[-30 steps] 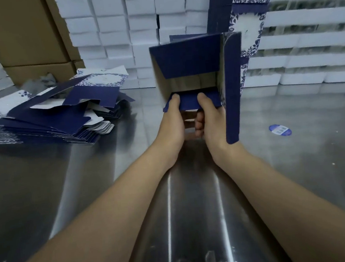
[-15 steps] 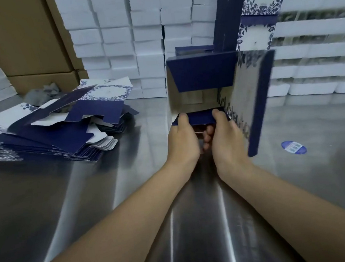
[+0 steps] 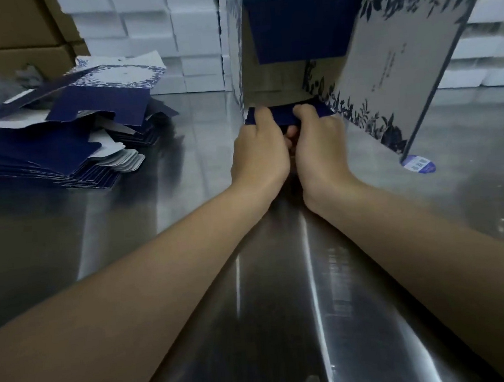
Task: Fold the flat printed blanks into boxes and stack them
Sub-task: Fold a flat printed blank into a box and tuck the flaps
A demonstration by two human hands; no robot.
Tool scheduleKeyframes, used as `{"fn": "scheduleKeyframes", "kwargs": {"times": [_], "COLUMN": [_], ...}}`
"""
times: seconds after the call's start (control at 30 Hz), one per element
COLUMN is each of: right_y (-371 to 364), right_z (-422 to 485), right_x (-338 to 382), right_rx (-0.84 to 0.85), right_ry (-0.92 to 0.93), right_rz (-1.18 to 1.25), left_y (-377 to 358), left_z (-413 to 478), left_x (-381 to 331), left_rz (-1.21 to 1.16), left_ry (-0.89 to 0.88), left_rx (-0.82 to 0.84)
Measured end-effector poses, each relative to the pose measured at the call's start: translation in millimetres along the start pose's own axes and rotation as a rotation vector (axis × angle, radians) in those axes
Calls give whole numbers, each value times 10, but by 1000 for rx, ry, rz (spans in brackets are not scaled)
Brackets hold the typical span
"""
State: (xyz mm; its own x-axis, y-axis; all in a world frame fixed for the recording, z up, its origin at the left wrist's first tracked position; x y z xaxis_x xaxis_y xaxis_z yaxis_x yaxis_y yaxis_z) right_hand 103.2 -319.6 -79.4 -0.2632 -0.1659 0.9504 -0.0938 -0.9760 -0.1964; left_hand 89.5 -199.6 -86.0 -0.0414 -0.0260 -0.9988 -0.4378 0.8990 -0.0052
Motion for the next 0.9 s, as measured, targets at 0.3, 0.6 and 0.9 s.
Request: {"fn": "scheduleKeyframes", "kwargs": {"times": [0.3, 0.6, 0.9], "right_y": [-10, -118, -95], "right_z": [19, 109, 158], "right_x": [-30, -125, -198], "right_rx": [21, 267, 425], "right_ry": [14, -162, -277], "right_rz": [-7, 22, 97], "left_y": [2, 7, -12], "left_z": [-4, 70, 59], "left_x": [37, 88, 53], "left_rz": [15, 24, 83], "left_ry": [34, 57, 39], "left_rx": [1, -23, -45]}}
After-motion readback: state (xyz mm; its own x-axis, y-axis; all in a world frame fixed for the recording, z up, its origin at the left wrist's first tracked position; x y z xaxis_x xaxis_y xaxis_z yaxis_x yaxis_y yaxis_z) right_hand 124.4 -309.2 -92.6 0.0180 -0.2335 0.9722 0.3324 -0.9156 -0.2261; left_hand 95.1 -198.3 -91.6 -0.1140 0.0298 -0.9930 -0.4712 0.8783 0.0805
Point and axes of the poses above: each hand's wrist, its own z-axis towards the middle knuckle, its own y-axis out of the back of the hand, x = y × z, the point moved 9 cm from there along z, towards the middle knuckle, and after that the axes turned 8 degrees about y, right-handed, at the moved point
